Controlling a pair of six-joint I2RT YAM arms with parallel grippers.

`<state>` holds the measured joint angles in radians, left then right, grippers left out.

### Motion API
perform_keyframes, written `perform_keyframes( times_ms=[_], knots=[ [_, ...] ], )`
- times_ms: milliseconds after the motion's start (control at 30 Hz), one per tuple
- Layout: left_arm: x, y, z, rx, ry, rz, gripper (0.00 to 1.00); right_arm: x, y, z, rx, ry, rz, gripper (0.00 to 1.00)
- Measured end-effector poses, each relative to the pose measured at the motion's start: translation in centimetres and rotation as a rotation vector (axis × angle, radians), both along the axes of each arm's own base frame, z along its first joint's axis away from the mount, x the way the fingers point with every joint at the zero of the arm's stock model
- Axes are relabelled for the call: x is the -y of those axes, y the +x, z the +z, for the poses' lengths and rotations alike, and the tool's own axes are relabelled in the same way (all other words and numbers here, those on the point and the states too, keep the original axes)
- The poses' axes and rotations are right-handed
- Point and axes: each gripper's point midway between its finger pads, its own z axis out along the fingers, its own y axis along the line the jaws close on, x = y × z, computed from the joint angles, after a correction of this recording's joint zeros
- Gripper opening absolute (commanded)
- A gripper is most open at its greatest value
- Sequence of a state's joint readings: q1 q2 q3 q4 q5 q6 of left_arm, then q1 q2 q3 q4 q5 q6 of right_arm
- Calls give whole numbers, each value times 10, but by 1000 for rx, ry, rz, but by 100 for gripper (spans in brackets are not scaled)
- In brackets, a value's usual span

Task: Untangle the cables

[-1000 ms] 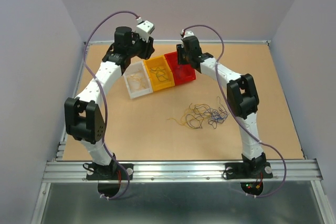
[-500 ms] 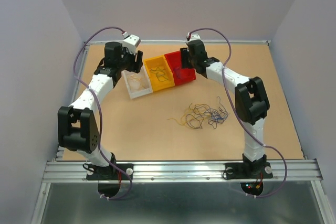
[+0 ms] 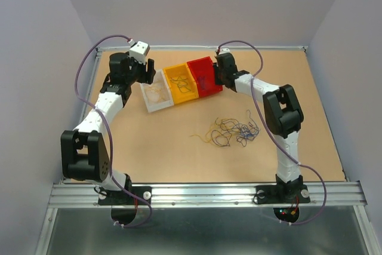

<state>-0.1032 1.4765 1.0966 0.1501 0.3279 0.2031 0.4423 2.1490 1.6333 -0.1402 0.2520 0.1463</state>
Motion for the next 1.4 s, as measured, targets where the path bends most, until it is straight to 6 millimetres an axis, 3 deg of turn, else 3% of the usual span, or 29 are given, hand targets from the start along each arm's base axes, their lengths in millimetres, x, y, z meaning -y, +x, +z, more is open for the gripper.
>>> perform_keyframes(
  times_ms=[200, 267, 433, 633, 867, 967, 1100, 1167, 1300, 1400],
  knots=[
    [2, -1, -2, 9, -5, -11, 72, 16, -21, -28, -52, -12, 8, 26],
    [3, -2, -3, 5, -7, -18, 72, 21, -27, -28, -57, -22, 19, 20],
    [7, -3, -3, 6, -17, -38, 72, 33, -37, -20, -55, -35, 42, 22],
    [10, -6, -8, 0, -22, -56, 72, 55, -27, -10, -36, -23, 61, 35],
    [27, -16, -22, -19, 0, -110, 73, 84, -13, -3, -14, 28, 17, 68],
    [47, -28, -28, -20, 18, -170, 76, 84, -13, 1, -8, 44, 10, 72],
    [82, -47, -27, -1, 44, -281, 81, 81, -19, 28, 35, 91, -8, 79],
    [104, -59, -24, 18, 60, -344, 87, 82, -31, 44, 54, 120, -20, 90],
    [155, -92, -18, 54, 78, -492, 98, 85, -61, 78, 123, 195, -46, 94],
    [181, -111, -18, 63, 79, -576, 99, 90, -85, 82, 135, 234, -80, 94]
  ],
)
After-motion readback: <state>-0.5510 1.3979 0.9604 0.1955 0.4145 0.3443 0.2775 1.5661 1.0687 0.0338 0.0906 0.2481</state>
